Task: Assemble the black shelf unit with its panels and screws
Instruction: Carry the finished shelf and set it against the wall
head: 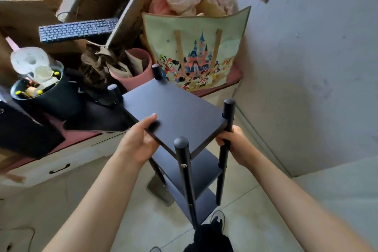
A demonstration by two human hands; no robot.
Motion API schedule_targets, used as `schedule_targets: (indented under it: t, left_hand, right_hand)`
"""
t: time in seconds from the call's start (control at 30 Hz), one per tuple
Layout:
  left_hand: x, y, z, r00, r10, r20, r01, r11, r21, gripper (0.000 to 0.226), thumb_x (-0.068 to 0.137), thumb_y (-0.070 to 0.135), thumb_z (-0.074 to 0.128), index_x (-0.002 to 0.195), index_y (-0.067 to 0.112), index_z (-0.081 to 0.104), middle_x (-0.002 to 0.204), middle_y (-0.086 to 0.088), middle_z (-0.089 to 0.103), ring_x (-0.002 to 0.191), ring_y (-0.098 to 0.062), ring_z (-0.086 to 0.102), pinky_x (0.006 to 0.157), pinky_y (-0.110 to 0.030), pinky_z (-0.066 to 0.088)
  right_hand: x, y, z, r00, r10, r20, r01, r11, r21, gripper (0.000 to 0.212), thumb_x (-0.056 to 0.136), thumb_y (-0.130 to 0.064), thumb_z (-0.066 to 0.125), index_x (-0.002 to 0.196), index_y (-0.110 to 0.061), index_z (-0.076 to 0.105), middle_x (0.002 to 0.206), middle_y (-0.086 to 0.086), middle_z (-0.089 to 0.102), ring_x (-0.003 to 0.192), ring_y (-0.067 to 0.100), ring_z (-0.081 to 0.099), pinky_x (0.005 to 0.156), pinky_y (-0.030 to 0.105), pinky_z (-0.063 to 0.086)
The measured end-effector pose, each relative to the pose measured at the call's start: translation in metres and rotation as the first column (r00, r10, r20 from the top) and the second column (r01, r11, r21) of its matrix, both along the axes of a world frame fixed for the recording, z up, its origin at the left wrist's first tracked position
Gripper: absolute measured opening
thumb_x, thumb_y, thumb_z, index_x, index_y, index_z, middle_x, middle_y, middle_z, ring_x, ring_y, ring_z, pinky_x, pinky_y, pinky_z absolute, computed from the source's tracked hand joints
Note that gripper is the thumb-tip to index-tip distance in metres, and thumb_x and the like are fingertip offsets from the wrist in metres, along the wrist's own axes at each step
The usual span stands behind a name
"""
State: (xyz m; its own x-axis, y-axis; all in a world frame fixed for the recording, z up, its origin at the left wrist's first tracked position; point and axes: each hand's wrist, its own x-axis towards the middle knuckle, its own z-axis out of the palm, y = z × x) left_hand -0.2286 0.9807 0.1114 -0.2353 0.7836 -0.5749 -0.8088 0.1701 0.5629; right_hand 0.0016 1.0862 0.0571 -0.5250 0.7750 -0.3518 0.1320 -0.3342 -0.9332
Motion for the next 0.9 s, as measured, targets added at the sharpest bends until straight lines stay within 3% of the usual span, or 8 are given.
schedule_targets:
  t: [0.17,0.3,0.37,0.43,0.57,0.67,0.77,0.9]
  left_hand:
    - [0.067,0.074,-0.006,0.999,-0.01,0.053,0.014,0.998,-0.068,0.02,0.1,0.006,0.047,0.108,-0.001,0.065,0.103,-0.016,0.076,0.086,-0.027,0.076,0.085,-0.042,0.053]
    - [0.111,0.121,-0.017,0.996,-0.032,0.085,0.039,0.996,-0.078,0.018,0.099,0.006,0.049,0.108,0.001,0.064,0.1,-0.014,0.076,0.083,-0.027,0.076,0.081,-0.042,0.053]
    - [0.127,0.142,-0.022,0.995,-0.042,0.086,0.049,0.995,-0.085,0.017,0.098,0.008,0.052,0.109,0.003,0.064,0.098,-0.013,0.077,0.083,-0.026,0.076,0.08,-0.042,0.053]
    - [0.142,0.161,-0.027,0.994,-0.055,0.099,0.065,0.993,-0.097,0.02,0.098,0.013,0.057,0.114,0.004,0.064,0.103,-0.012,0.076,0.086,-0.027,0.076,0.082,-0.042,0.054]
    - [0.171,0.2,-0.044,0.986,-0.086,0.14,0.101,0.989,-0.11,0.021,0.096,0.014,0.06,0.114,0.005,0.064,0.104,-0.012,0.076,0.086,-0.026,0.076,0.081,-0.041,0.055]
    - [0.19,0.226,-0.063,0.979,-0.108,0.171,0.132,0.982,-0.133,0.019,0.095,0.011,0.06,0.112,0.006,0.066,0.103,-0.012,0.077,0.085,-0.025,0.076,0.08,-0.04,0.054]
    - [0.203,0.256,-0.081,0.969,-0.15,0.199,0.182,0.971,-0.157,0.026,0.092,0.01,0.062,0.117,0.005,0.065,0.108,-0.013,0.076,0.088,-0.026,0.076,0.081,-0.041,0.053]
    - [0.205,0.301,-0.11,0.962,-0.165,0.218,0.208,0.959,-0.192,0.037,0.091,0.009,0.062,0.127,0.004,0.062,0.115,-0.014,0.073,0.093,-0.027,0.075,0.09,-0.044,0.052]
  right_hand:
    - [0.067,0.071,-0.001,0.991,-0.071,0.117,0.062,0.995,0.079,0.027,0.084,-0.007,0.058,0.062,-0.017,0.045,0.06,-0.001,0.042,0.06,0.014,0.039,0.067,0.033,0.033]
    - [0.107,0.112,0.006,0.983,-0.107,0.15,0.095,0.991,0.09,0.019,0.072,-0.016,0.056,0.06,-0.016,0.041,0.058,-0.003,0.04,0.056,0.011,0.036,0.061,0.027,0.03]
    - [0.125,0.131,0.006,0.98,-0.12,0.159,0.105,0.989,0.1,0.017,0.074,-0.014,0.057,0.06,-0.013,0.047,0.059,-0.003,0.047,0.058,0.01,0.042,0.061,0.024,0.035]
    - [0.139,0.149,0.003,0.965,-0.165,0.203,0.144,0.983,0.114,0.011,0.085,-0.007,0.06,0.074,-0.004,0.063,0.073,0.001,0.062,0.069,0.012,0.057,0.068,0.024,0.043]
    - [0.164,0.186,-0.007,0.889,-0.26,0.376,0.208,0.963,0.174,0.015,0.093,-0.015,0.06,0.08,-0.019,0.066,0.08,-0.006,0.067,0.075,0.01,0.061,0.068,0.026,0.044]
    - [0.185,0.216,-0.023,0.846,-0.206,0.491,0.157,0.978,0.138,0.019,0.094,-0.011,0.055,0.079,-0.019,0.063,0.075,-0.003,0.063,0.072,0.018,0.057,0.062,0.028,0.041]
    - [0.2,0.245,-0.037,0.79,-0.139,0.597,0.138,0.989,0.047,0.018,0.093,-0.012,0.049,0.095,-0.018,0.066,0.076,0.001,0.059,0.07,0.02,0.047,0.057,0.026,0.036]
    - [0.213,0.282,-0.053,0.814,-0.07,0.577,0.096,0.995,-0.015,0.014,0.091,-0.001,0.057,0.093,-0.011,0.067,0.074,0.002,0.059,0.071,0.019,0.052,0.067,0.029,0.043]
